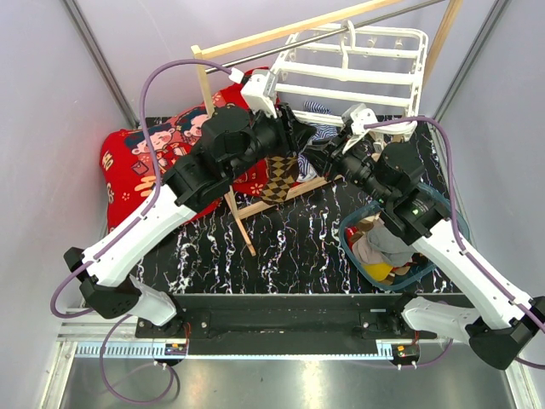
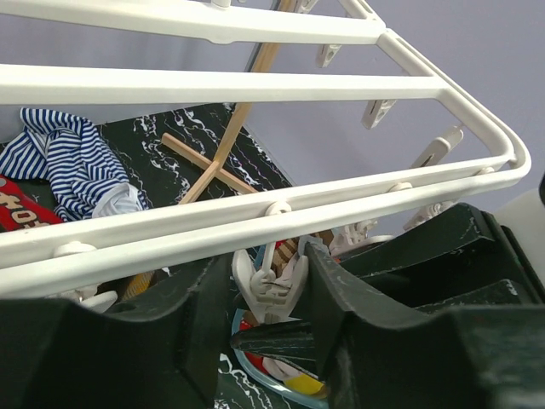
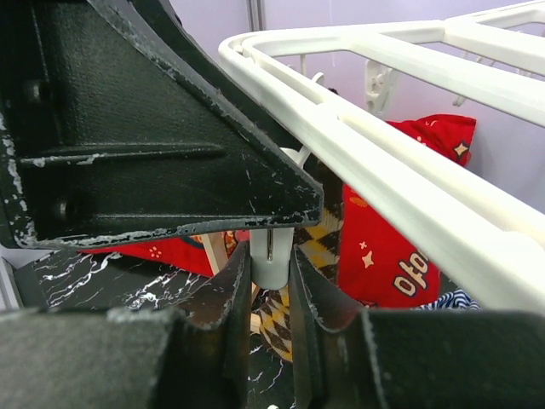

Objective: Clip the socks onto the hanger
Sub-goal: Open the clamp at the hanger.

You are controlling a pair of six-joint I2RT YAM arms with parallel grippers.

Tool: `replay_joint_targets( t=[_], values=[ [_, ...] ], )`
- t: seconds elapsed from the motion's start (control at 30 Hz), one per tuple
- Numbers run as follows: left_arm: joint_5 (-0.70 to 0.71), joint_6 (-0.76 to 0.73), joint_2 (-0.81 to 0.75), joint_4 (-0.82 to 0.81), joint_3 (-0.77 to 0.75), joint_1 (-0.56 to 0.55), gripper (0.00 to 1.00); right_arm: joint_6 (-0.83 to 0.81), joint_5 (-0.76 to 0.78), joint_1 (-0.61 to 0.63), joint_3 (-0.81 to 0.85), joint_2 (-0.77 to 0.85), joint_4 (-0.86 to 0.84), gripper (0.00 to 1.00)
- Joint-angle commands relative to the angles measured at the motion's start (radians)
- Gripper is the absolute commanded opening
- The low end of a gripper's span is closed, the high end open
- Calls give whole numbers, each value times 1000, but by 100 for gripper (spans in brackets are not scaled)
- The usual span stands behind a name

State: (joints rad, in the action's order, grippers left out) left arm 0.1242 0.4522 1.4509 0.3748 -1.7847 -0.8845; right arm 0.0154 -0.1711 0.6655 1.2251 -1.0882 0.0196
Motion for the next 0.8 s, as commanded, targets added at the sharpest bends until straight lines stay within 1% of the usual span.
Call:
replay_joint_targets(
  t=[0.0, 0.03, 0.07, 0.2, 0.27, 0.33, 0.4, 0.43, 0.47, 0.5, 0.53, 0.6, 0.63, 0.7, 0.73, 0.77],
  values=[
    [64, 8, -9, -70, -27, 1, 38, -9, 31, 13, 16, -6, -41, 0],
    [66, 9, -11, -68, -27, 1, 35, -11, 38, 13, 13, -7, -41, 0],
    [66, 11, -9, -68, -24, 1, 34, -41, 44, 11, 10, -9, -41, 0],
    [65, 14, -6, -65, -18, -2, 29, -51, 71, 11, -4, -13, -41, 1],
    [65, 17, -6, -63, -13, -2, 26, -52, 78, 11, -6, -18, -43, 3],
    [65, 19, -9, -65, -7, -2, 25, -55, 88, 11, -9, -18, -41, 13],
    [66, 17, -12, -65, -1, -2, 21, -58, 93, 11, -13, -19, -41, 24],
    [66, 16, -12, -65, 1, -2, 20, -58, 96, 13, -15, -18, -41, 33],
    [68, 10, -14, -66, 4, -4, 18, -55, 99, 11, -16, -15, -41, 37],
    [69, 8, -15, -66, 8, -2, 14, -51, 105, 11, -22, -4, -40, 41],
    [71, 5, -17, -71, 11, -2, 13, -45, 110, 13, -24, 1, -38, 50],
    [71, -4, -20, -82, 28, -4, 10, -37, 133, 13, -35, 22, -26, 58],
    [71, -9, -23, -94, 36, -2, 8, -32, 142, 11, -39, 28, 6, 64],
    [78, -21, -24, -106, 54, -2, 7, -22, 166, 11, -47, 56, 67, 70],
    [78, -24, -23, -114, 59, -2, 5, 6, 197, 11, -52, 65, 89, 71],
    [78, -32, -21, -116, 64, -2, 4, 17, 211, 11, -62, 88, 114, 76]
  ],
)
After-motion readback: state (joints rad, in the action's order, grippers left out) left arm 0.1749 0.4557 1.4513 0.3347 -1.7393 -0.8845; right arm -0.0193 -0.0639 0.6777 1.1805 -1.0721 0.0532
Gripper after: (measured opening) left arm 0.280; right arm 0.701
